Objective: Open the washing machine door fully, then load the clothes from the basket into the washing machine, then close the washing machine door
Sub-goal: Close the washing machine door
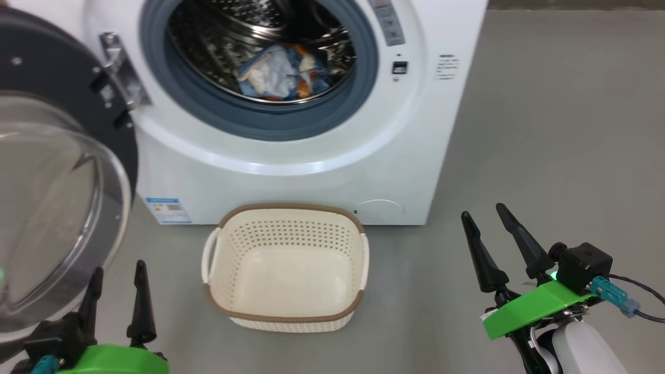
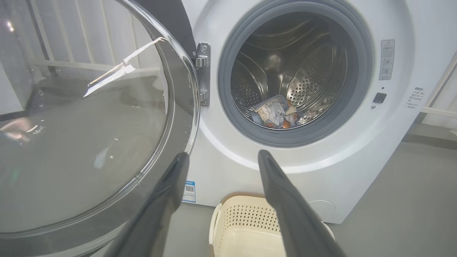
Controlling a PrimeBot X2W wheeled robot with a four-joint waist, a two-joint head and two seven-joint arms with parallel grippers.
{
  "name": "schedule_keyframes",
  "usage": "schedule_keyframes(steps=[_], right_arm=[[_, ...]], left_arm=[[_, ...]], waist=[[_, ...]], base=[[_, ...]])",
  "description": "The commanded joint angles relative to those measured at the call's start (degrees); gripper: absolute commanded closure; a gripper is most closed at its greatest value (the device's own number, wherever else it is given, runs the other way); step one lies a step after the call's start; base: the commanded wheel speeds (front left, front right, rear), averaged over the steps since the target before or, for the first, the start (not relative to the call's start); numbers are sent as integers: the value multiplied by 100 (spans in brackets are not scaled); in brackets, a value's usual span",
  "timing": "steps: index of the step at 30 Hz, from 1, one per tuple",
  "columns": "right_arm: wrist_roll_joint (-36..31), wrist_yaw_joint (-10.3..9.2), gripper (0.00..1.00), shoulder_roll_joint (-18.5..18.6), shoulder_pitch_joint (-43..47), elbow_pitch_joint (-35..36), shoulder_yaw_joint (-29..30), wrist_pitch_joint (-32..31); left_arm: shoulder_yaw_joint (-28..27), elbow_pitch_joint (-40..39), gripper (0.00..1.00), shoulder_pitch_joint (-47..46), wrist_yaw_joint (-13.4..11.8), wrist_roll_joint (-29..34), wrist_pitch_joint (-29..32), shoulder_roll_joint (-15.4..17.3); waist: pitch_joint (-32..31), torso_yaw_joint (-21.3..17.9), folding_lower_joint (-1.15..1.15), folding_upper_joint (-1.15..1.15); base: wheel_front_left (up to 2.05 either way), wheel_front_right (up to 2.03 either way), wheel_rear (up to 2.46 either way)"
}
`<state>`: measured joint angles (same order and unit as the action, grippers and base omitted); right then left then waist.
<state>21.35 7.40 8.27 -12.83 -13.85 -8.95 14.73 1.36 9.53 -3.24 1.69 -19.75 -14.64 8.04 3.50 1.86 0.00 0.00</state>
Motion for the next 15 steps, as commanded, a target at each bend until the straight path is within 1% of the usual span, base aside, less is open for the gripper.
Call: schedule_keyframes(steps=[1, 7, 15], right_arm=[[30, 9, 0, 30, 46, 115, -150, 27], [48, 9, 0, 33, 30, 92, -182, 27], [75, 9, 0, 38, 22, 57, -214, 27]], left_arm=[[-225, -104, 0, -128, -67, 64, -34, 64], [-286, -139, 0, -109, -129, 125, -35, 16], [-354, -161, 0, -81, -145, 179, -35, -60]], waist=[[-19, 276, 0, 0], [-40, 716, 0, 0], [-93, 1257, 0, 0]], base=[[0, 0, 0], [0, 0, 0], [0, 0, 0]])
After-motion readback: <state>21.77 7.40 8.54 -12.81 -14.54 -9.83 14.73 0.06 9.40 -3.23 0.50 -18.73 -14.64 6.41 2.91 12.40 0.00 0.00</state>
